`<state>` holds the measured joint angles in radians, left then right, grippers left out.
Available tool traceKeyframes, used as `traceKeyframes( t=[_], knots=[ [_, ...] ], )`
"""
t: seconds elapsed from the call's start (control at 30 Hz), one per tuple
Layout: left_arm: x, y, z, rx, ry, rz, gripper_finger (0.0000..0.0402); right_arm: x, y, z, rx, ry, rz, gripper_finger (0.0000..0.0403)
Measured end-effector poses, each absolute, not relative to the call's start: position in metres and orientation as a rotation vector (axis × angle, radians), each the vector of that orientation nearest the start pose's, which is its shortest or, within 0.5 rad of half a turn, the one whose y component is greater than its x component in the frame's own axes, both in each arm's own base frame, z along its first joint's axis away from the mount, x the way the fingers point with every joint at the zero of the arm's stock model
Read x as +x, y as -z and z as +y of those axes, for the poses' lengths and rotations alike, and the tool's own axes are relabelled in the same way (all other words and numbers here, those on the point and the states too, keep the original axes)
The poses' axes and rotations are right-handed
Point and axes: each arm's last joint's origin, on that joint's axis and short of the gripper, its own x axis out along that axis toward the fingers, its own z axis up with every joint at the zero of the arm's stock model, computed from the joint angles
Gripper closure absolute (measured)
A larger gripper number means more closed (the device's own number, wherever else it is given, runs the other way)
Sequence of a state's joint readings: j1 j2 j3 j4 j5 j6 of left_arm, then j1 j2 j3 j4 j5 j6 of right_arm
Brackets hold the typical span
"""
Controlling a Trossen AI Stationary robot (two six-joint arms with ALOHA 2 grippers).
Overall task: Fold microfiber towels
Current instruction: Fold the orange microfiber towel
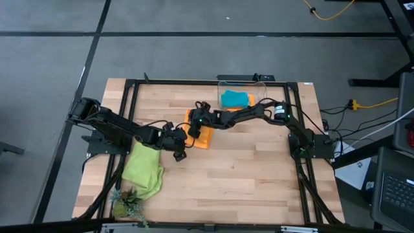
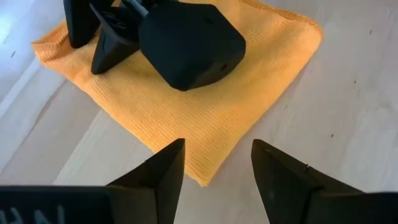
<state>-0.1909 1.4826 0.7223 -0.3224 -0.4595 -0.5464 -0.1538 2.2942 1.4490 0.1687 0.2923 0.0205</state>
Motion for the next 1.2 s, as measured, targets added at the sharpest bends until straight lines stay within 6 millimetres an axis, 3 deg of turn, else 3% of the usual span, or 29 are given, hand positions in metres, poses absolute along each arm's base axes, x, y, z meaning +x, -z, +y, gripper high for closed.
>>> traceKeyframes(
  t=[0.13, 0.3, 0.47, 0.77, 1.0, 1.2],
  knots=[
    [0.258, -0.159, -0.037, -0.149, -0.508, 0.917, 0.0223, 0.470, -0.103, -0.079, -0.019, 0.418, 0.667, 0.0256],
    [0.258, -0.159, -0.037, -0.174, -0.518, 0.912, 0.0223, 0.471, -0.101, -0.073, 0.045, 0.208, 0.679, 0.0256],
    [0.258, -0.157, -0.037, -0.206, -0.523, 0.902, 0.0223, 0.472, -0.105, -0.071, 0.039, 0.186, 0.663, 0.0256],
    [0.260, -0.113, -0.042, -0.183, -0.465, 0.828, 0.0223, 0.472, -0.104, -0.067, 0.083, 0.110, 0.664, 0.0256],
    [0.263, -0.103, -0.046, -0.195, -0.481, 0.824, 0.0223, 0.472, -0.105, -0.073, 0.012, 0.295, 0.661, 0.0256],
    [0.262, -0.102, -0.047, -0.198, -0.482, 0.830, 0.0223, 0.467, -0.104, -0.089, -0.033, 0.468, 0.683, 0.0256]
  ],
)
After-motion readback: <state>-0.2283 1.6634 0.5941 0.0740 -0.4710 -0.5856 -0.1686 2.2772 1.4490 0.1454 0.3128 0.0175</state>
